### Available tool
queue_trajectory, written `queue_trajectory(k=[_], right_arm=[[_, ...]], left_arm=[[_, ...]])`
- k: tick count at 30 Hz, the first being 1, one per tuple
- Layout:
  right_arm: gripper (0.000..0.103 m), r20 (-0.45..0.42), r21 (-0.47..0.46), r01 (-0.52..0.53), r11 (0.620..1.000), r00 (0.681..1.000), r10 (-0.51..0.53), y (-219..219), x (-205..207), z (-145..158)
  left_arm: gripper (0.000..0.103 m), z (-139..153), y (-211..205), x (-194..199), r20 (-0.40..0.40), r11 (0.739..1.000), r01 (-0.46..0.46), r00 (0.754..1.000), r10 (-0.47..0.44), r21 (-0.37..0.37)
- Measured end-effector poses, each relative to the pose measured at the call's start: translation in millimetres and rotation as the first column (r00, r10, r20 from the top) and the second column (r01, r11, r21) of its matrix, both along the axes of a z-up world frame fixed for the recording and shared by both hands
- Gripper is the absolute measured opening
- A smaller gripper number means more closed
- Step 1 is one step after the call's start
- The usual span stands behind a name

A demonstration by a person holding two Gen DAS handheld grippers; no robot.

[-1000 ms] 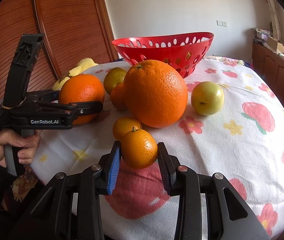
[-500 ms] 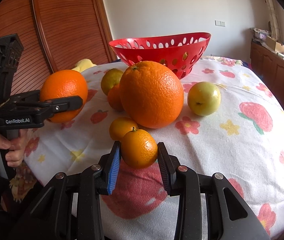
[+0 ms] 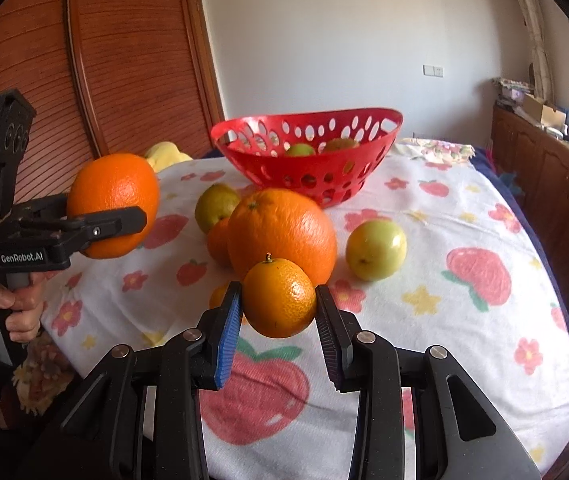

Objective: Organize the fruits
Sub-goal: 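Carry the orange and mandarin over the red basket with both tools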

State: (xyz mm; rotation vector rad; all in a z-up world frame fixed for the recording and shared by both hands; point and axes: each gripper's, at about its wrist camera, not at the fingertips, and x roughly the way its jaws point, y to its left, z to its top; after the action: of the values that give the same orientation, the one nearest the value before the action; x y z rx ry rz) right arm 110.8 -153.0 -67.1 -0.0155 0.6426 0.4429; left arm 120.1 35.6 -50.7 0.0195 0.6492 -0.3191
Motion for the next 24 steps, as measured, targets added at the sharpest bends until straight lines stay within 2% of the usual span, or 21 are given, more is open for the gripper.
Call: queue_trajectory(k=[12, 24], right_arm=[[0.036, 0.075, -0.034, 0.005, 0.999, 0.997, -0.002, -8, 24, 34], [0.036, 0.086, -0.043, -0.03, 0.999, 0.996, 0.034, -13, 73, 59]], left_arm=[[0.083, 18, -4, 5, 0.044, 1.0, 0.012, 0.999, -0.012, -0.006], [0.083, 29, -5, 29, 0.073, 0.999, 0.036, 0.997, -0.035, -0.01]])
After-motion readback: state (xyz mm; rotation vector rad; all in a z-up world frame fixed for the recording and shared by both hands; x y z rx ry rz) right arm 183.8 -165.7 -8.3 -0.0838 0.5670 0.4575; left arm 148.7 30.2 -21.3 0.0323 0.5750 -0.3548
